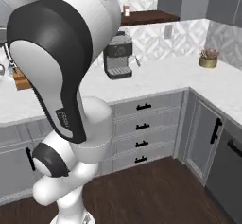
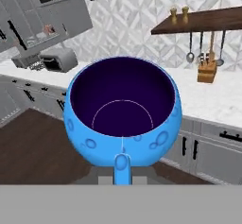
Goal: Gather all objects into one cabinet and sort the glasses and bowls to opposite sides.
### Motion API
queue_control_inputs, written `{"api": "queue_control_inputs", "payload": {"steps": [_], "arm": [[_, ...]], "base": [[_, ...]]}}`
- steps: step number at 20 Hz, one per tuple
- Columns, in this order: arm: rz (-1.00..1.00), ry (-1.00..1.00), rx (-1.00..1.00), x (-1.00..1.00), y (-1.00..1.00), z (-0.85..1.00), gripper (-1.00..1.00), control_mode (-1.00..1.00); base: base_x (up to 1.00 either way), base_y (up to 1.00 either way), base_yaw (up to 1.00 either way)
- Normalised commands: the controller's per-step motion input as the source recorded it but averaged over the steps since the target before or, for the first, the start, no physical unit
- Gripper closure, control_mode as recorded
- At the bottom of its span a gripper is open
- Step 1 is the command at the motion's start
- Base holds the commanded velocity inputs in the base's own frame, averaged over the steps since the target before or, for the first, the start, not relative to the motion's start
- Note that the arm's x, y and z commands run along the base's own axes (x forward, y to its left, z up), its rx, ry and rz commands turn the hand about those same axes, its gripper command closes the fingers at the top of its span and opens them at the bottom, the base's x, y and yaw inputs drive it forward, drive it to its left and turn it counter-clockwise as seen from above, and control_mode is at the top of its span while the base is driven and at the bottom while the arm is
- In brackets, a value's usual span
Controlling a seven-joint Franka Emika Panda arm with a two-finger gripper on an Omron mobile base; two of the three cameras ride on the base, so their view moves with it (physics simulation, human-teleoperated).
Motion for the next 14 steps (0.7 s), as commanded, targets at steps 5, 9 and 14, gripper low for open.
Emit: {"api": "queue_control_inputs", "payload": {"steps": [5,9,14], "arm": [[0.0,0.0,0.0,0.0,0.0,0.0,1.0,1.0],[0.0,0.0,0.0,0.0,0.0,0.0,1.0,1.0],[0.0,0.0,0.0,0.0,0.0,0.0,1.0,1.0]], "base": [[-0.4,0.98,0.71],[-0.52,1.0,0.66],[-0.59,1.0,0.64]]}}
